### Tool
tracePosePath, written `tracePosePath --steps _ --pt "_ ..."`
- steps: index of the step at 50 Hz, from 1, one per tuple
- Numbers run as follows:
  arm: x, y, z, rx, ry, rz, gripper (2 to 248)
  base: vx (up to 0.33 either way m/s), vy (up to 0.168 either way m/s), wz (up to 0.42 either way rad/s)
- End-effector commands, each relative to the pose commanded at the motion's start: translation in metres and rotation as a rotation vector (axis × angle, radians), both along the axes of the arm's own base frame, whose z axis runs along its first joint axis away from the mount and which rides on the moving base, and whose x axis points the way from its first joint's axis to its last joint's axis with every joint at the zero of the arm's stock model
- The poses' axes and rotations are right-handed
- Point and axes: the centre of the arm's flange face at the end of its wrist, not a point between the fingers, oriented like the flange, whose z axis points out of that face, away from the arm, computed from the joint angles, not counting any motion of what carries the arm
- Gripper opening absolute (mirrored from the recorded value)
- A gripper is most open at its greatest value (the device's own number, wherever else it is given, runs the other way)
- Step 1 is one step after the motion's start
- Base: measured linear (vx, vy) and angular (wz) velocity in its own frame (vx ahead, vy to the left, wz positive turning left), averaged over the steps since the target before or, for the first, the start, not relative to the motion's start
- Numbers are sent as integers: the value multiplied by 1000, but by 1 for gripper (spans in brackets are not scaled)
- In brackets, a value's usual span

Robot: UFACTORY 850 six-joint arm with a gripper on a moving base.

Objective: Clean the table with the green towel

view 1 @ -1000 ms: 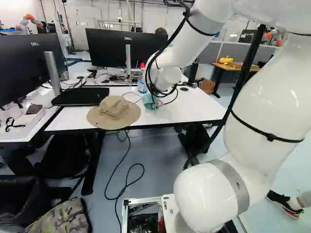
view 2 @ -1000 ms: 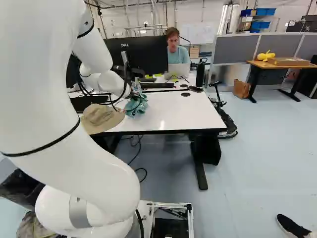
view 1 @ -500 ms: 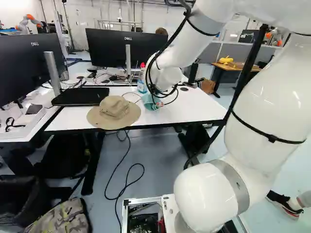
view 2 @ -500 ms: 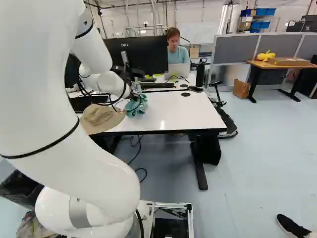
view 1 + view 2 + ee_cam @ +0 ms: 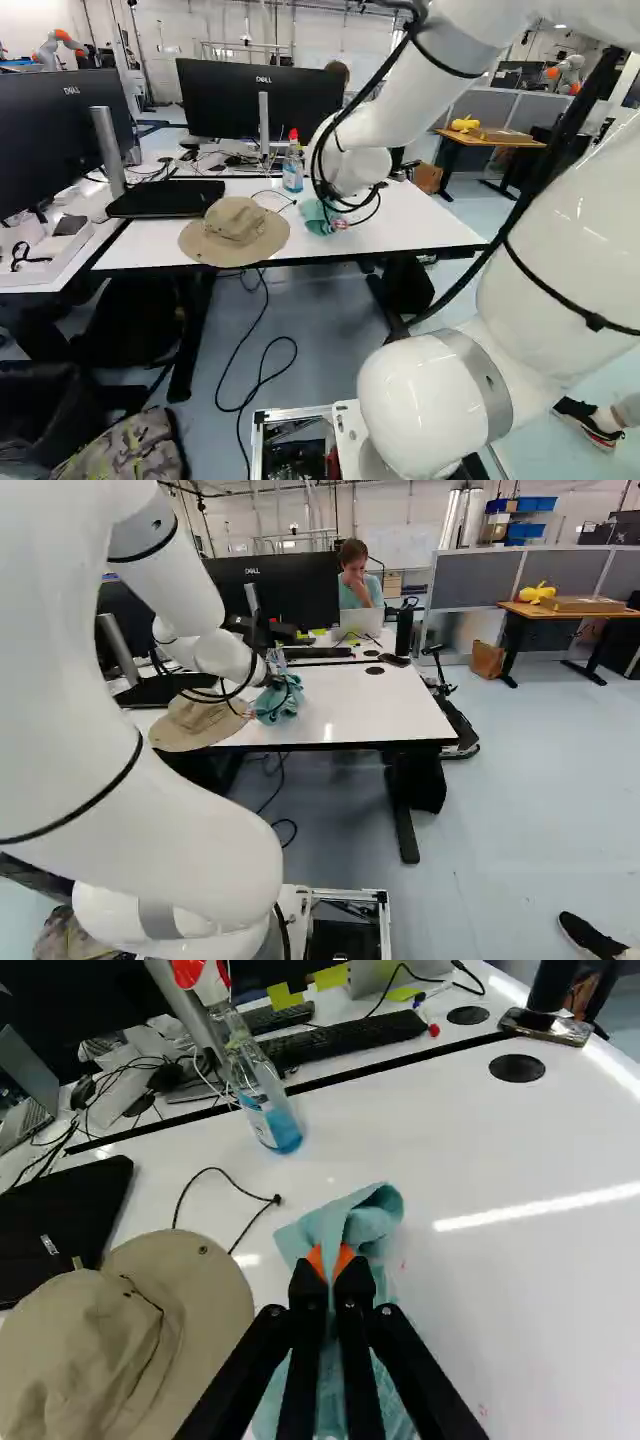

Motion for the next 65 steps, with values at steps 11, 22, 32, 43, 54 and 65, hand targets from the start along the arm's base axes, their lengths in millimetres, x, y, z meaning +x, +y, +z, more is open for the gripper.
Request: tracePosePath --steps 11,22,32,43,54,65 --pt "-14 -15 -1 0 -3 -33 25 0 0 0" --pt "-15 -29 -5 -1 7 -70 25 0 0 0" --pt "-11 -40 -15 -3 32 -97 25 0 0 0" --pt "-7 -47 -27 -5 63 -116 25 0 0 0" --pt "-7 -47 -27 -5 64 -116 25 0 0 0" --pt "-9 -46 -29 0 92 -111 25 0 0 0"
